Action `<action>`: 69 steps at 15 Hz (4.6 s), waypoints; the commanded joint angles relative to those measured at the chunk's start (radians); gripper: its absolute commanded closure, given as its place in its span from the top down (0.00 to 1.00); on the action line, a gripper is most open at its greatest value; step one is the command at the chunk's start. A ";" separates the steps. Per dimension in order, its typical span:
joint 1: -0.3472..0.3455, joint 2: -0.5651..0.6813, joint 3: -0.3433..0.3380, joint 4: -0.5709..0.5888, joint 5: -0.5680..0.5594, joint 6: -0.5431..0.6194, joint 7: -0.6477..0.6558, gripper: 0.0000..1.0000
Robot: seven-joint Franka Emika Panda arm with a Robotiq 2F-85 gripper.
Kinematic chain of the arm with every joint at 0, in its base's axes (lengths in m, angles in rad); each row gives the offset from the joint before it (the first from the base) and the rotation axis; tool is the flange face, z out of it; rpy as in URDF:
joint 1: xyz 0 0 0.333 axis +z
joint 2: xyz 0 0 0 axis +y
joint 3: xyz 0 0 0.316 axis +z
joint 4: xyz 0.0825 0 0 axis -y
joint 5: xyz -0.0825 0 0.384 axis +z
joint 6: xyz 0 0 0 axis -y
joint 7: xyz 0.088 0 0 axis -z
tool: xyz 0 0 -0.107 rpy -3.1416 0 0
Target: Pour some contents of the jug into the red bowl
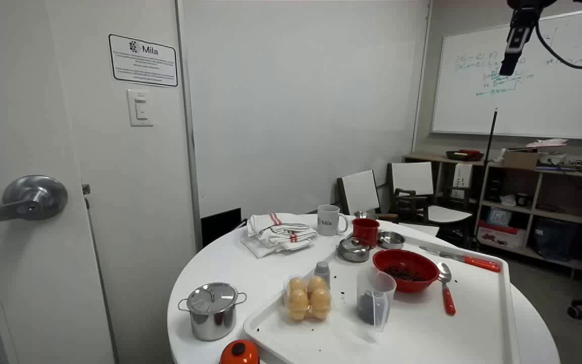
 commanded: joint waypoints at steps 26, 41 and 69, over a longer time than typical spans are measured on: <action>-0.034 0.317 0.344 -0.113 -0.064 0.569 0.949 1.00; 0.021 0.579 0.298 0.049 -0.081 0.530 1.074 1.00; 0.209 1.034 0.219 0.413 -0.093 0.325 1.247 1.00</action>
